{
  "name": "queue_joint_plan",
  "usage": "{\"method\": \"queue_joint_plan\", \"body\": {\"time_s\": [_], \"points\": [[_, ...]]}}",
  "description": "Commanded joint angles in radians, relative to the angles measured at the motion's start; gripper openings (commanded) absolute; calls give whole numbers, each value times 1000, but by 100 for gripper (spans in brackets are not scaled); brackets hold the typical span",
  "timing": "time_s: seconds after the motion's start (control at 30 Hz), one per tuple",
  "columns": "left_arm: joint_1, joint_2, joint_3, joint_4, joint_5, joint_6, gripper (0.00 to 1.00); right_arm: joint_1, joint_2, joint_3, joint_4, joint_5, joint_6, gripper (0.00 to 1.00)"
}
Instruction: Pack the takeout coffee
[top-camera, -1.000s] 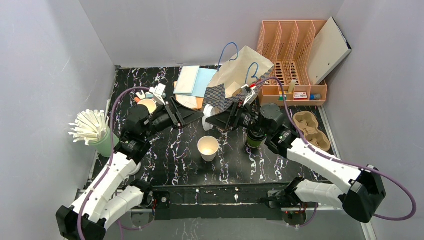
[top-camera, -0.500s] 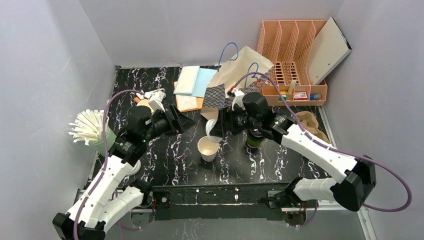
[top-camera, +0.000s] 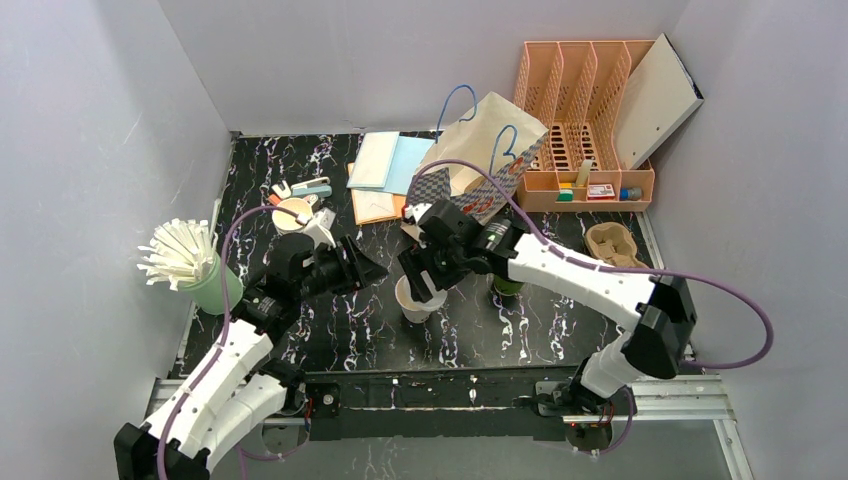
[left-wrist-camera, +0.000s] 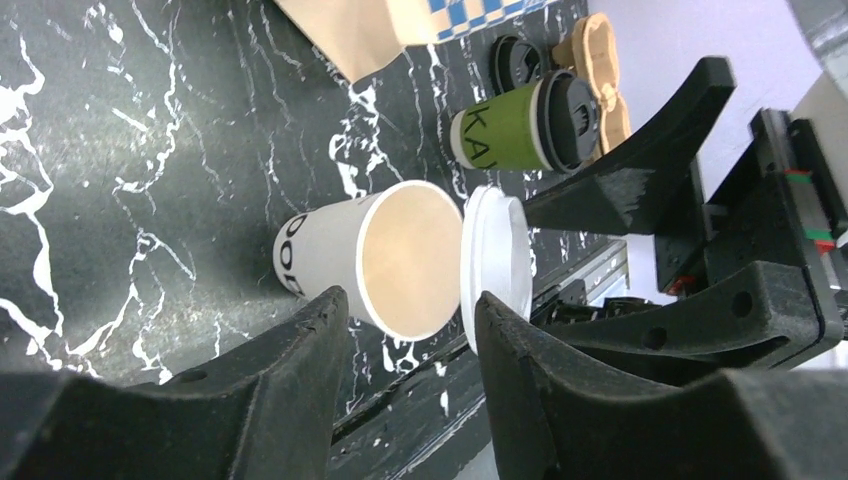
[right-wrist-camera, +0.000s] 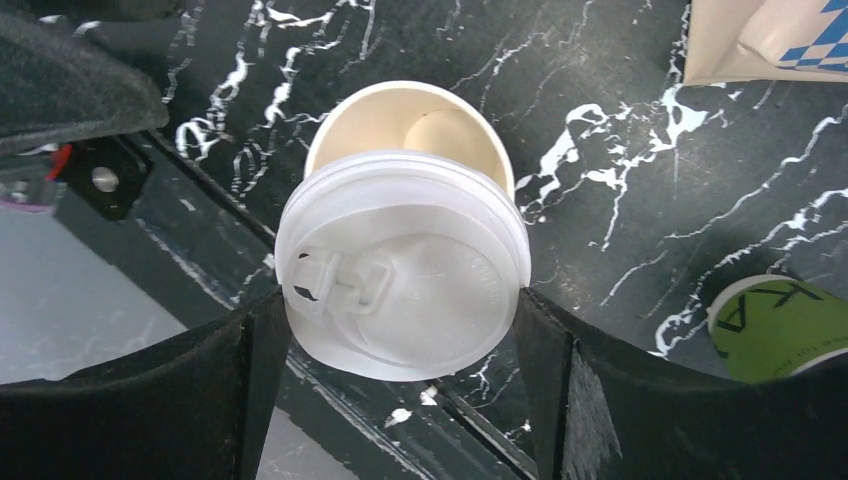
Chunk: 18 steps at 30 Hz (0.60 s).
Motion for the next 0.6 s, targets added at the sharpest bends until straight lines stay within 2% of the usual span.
{"method": "queue_joint_plan", "body": {"time_s": [0.0, 0.43, 0.57], "points": [[1, -38, -57, 28, -4, -25, 46, 34, 56, 105, -101, 138, -30, 84], [1, -57, -194, 112, -32, -90, 38, 67, 162, 190, -134, 190, -56, 84], [1, -48, -221, 152, -38, -100, 24, 69, 182, 204, -135, 163, -69, 85]]}}
